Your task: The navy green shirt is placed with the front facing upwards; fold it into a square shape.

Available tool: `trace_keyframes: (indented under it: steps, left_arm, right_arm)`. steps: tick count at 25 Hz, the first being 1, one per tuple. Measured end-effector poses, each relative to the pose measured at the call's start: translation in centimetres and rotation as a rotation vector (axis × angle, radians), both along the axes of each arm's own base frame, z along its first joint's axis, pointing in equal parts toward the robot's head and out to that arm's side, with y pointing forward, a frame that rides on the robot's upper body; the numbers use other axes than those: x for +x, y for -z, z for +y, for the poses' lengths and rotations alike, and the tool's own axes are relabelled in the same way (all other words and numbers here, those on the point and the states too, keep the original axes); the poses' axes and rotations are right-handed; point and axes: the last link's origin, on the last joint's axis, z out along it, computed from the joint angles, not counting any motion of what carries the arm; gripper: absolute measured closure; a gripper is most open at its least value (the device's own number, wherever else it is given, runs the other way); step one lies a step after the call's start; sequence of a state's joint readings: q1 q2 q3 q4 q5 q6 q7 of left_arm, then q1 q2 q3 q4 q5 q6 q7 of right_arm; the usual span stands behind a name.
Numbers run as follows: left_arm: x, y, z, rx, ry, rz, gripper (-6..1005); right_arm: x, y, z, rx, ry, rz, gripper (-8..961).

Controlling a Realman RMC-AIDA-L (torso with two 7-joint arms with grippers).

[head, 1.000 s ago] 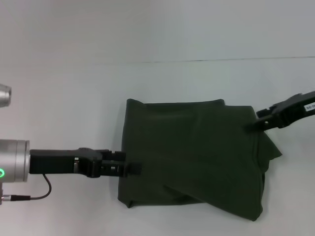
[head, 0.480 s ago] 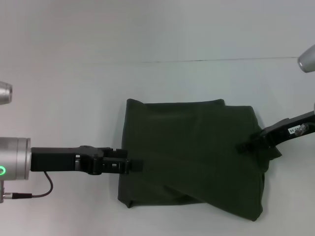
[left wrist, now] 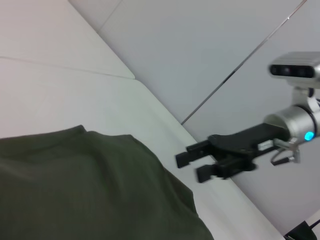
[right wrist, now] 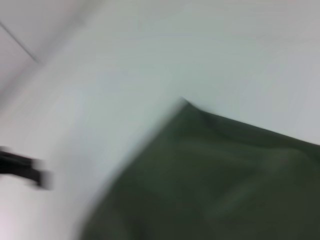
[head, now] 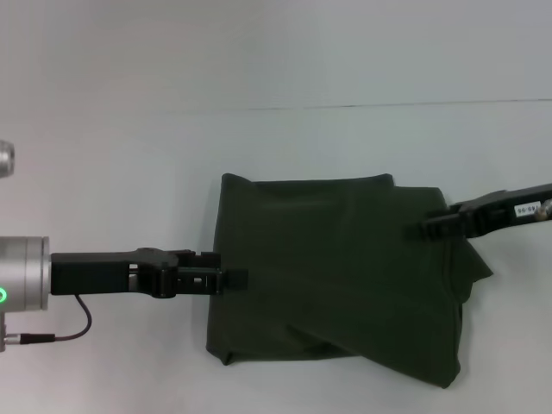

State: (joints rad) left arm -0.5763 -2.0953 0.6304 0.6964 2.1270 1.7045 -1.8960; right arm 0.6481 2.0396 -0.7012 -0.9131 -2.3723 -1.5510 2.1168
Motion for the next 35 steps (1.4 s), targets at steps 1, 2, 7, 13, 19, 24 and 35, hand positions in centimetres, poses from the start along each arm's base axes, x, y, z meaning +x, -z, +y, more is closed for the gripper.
trace_keyframes:
  steps: [1, 2, 7, 13, 19, 24, 35]
  left_arm:
    - [0.0, 0.0, 0.0, 0.002, 0.002, -0.001, 47]
    - [0.0, -0.1, 0.0, 0.006, 0.005, -0.002, 47]
    - [0.1, -0.3, 0.1, 0.034, 0.016, -0.023, 47]
    - [0.1, -0.9, 0.4, 0.081, 0.013, -0.057, 48]
    - [0.2, -1.1, 0.5, 0.097, 0.011, -0.065, 48]
    - [0.4, -1.1, 0.7, 0.1, 0.017, -0.067, 48]
    - [0.5, -0.9, 0.8, 0.103, 0.018, -0.068, 48]
  right_arm:
    - [-0.1, 0.1, -0.4, -0.005, -0.025, 0.052, 262]
    - [-0.2, 0.3, -0.7, -0.002, -0.05, 0.097, 262]
    - [0.8, 2.9, -2.5, 0.076, -0.178, 0.274, 262]
    - [2.5, 6.8, -4.5, 0.257, -0.33, 0.319, 261]
    - [4.0, 10.4, -6.2, 0.362, -0.391, 0.248, 261]
    - [4.7, 11.1, -6.9, 0.426, -0.401, 0.214, 260]
    - [5.6, 11.5, -6.6, 0.418, -0.376, 0.142, 260]
